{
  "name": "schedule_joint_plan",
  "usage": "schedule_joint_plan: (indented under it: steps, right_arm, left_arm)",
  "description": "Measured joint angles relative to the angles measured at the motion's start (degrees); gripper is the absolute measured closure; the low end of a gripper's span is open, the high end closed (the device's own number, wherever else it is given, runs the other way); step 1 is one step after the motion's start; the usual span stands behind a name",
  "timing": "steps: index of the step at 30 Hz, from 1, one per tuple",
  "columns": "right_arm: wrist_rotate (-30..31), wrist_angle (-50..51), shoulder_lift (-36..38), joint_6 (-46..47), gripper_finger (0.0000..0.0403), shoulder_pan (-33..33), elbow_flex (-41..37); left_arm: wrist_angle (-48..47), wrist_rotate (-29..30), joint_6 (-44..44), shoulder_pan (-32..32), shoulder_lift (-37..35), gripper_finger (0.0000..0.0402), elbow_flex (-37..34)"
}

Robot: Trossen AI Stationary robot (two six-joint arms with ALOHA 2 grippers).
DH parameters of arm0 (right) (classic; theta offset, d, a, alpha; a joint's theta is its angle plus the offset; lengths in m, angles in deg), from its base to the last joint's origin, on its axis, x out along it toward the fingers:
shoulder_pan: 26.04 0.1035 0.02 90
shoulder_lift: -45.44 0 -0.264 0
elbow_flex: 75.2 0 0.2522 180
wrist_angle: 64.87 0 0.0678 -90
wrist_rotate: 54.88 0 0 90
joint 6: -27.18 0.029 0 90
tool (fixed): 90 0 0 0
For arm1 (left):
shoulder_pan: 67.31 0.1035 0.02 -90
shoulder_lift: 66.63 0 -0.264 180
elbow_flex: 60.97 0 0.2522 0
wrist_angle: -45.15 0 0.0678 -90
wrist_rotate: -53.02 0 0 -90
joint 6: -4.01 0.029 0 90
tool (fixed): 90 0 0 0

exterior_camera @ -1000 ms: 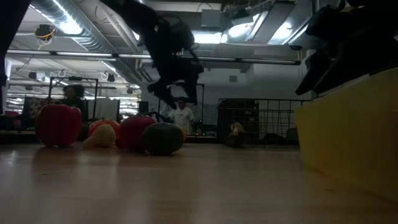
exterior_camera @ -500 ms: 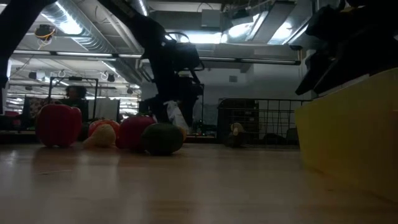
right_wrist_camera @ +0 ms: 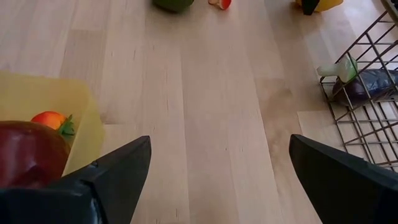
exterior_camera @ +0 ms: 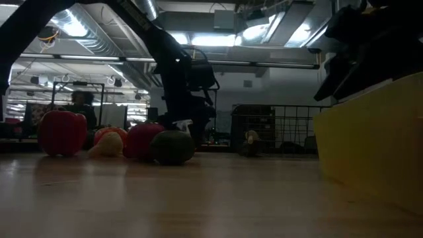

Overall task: Sort produce into baskets
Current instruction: Put the top lemon into the yellow bin

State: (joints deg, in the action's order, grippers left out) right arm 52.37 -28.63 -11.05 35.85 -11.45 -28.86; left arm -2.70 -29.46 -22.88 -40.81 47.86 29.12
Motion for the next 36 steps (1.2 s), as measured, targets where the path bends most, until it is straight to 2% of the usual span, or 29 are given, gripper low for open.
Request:
schedule_joint_plan:
  steps: [6,18,27,36]
  right_arm:
    - [0.0,0.0,0.0,0.0,0.0026,0.0,0.0]
    - [-0.2,0.0,0.0,0.0,0.0026,0.0,0.0]
    - [-0.3,-0.1,0.0,0.0,0.0026,0.0,0.0]
    - [0.2,-0.9,0.0,0.0,0.0026,0.0,0.0]
  left_arm:
    - [0.0,0.0,-0.6,0.0,0.2,0.0025,0.0]
    - [0.0,-0.1,1.0,-0.3,-0.4,0.0138,0.0]
    - [0.1,-1.0,2.3,-3.7,-7.1,0.0129,0.0]
    - [4.6,-3.8,-1.2,-15.5,-13.5,0.0133,0.0]
